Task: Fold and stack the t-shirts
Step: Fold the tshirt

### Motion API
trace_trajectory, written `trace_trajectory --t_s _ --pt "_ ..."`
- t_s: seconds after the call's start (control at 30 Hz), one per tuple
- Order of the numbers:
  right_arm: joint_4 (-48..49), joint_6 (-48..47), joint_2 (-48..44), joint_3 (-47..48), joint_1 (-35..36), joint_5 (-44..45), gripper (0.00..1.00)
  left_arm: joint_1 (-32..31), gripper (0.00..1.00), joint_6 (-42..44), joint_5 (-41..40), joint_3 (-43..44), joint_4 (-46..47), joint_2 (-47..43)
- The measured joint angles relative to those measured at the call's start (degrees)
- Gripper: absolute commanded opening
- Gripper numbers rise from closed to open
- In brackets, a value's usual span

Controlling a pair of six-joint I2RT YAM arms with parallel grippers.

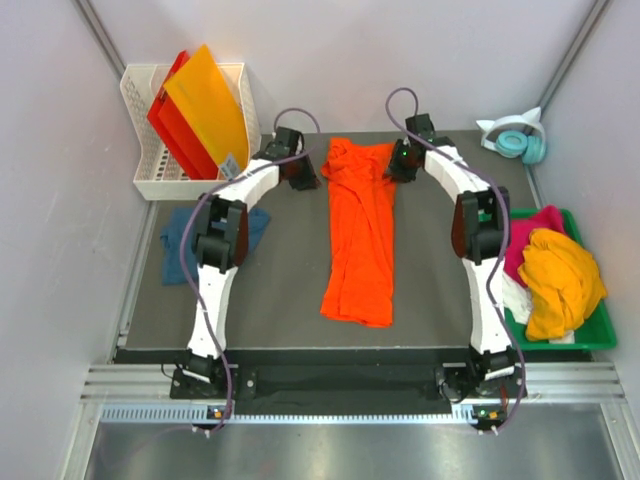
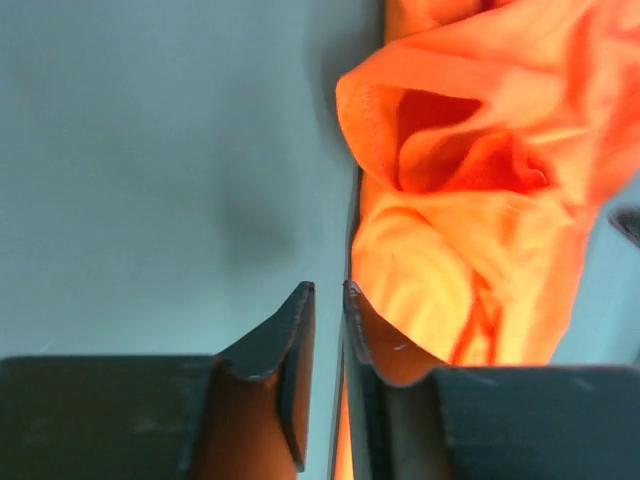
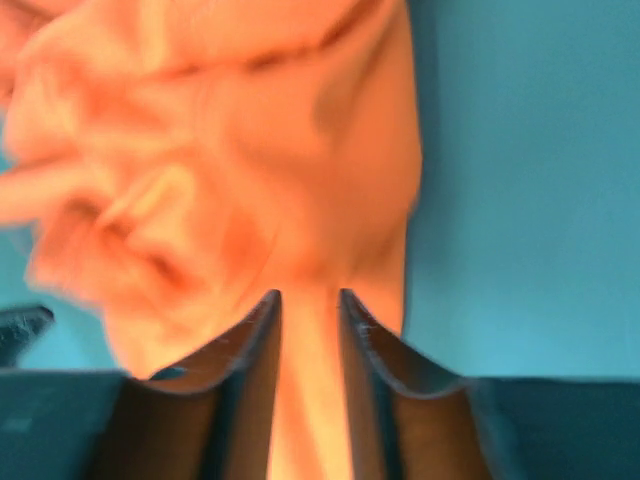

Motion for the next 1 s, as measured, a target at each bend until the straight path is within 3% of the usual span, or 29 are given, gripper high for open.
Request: trace_trajectory --t_s 0.13,0.27,0.4,0.5,0.73,1.0 --pt "1.84 -0.15 -12.83 -11.3 1.09 1.36 0.41 0.46 0.25 0.17 -2.47 -5.55 0.2 -8.74" --pt "4.85 -0.55 -30.67 -23.37 4.26 3.5 0.41 -1.62 0.25 1.36 -5.9 -16.57 1.55 -23.56" --pt "8.39 -1.05 -48.87 -37.46 8.98 6.88 0.39 -8.02 0.25 1.92 -9.33 -32.89 3.54 -41.48" --pt "9.33 -0.98 -58.29 -48.0 12.5 9.75 0.39 -13.68 0.25 1.66 -11.96 -42.71 4.81 -49.57" --pt "6.99 1.92 -67.6 -68.83 19.58 16.46 0.38 -23.26 0.26 -0.74 -16.9 -58.01 3.98 -53.53" --pt "5.01 6.64 -74.47 -75.14 26.97 22.62 0.41 -27.78 0.27 -5.53 -23.06 -64.87 0.81 -56.3"
